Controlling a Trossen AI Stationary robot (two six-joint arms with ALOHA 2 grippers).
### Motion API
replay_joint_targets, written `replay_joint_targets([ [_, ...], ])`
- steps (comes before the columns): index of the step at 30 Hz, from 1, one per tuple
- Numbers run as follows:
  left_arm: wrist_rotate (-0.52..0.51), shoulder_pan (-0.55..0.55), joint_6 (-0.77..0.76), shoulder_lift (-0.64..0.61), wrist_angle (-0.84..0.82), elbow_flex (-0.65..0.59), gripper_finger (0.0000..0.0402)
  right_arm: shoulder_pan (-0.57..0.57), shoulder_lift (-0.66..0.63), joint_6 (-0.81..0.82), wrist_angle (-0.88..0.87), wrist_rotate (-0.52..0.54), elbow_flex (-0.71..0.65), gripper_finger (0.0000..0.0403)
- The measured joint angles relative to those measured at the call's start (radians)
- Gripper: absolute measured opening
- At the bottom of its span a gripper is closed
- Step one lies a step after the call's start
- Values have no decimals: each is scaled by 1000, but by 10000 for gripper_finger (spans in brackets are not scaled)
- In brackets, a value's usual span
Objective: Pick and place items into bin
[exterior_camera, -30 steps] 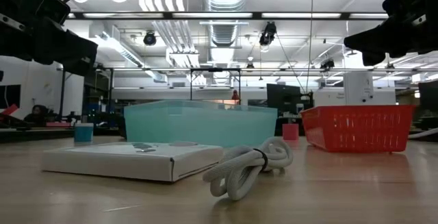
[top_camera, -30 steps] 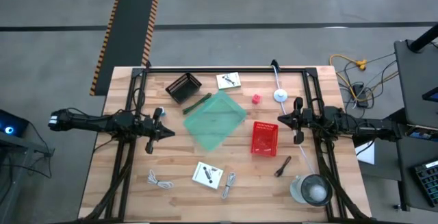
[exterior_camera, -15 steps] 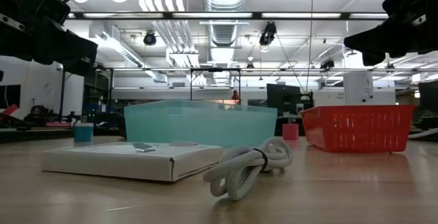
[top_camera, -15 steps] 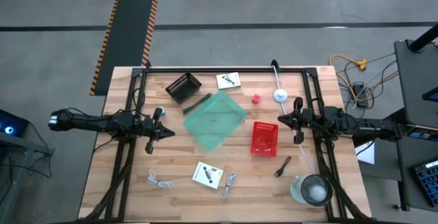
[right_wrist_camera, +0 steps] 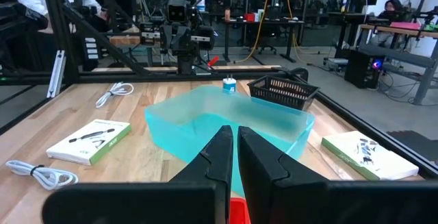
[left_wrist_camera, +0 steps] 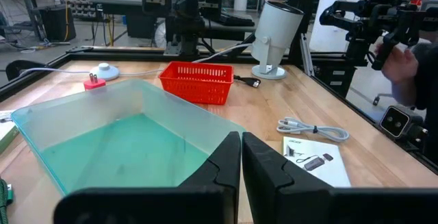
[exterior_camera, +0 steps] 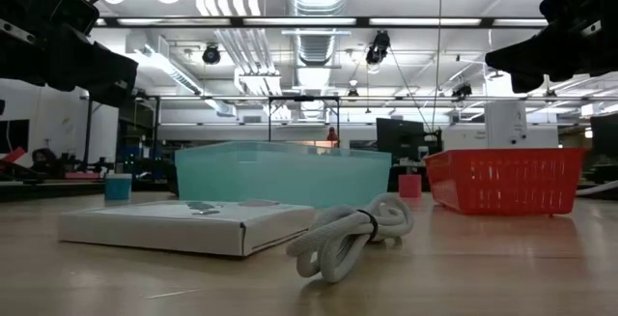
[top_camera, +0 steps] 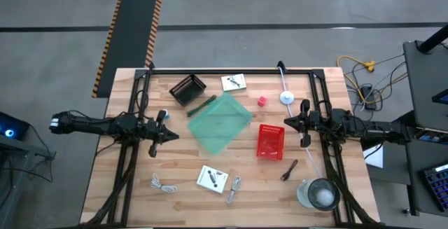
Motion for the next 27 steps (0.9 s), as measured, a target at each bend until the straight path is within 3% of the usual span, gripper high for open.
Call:
replay_joint_targets([
  [27,0,0,0,0,44,0,0,0,-1,-2,50,0,0,13],
])
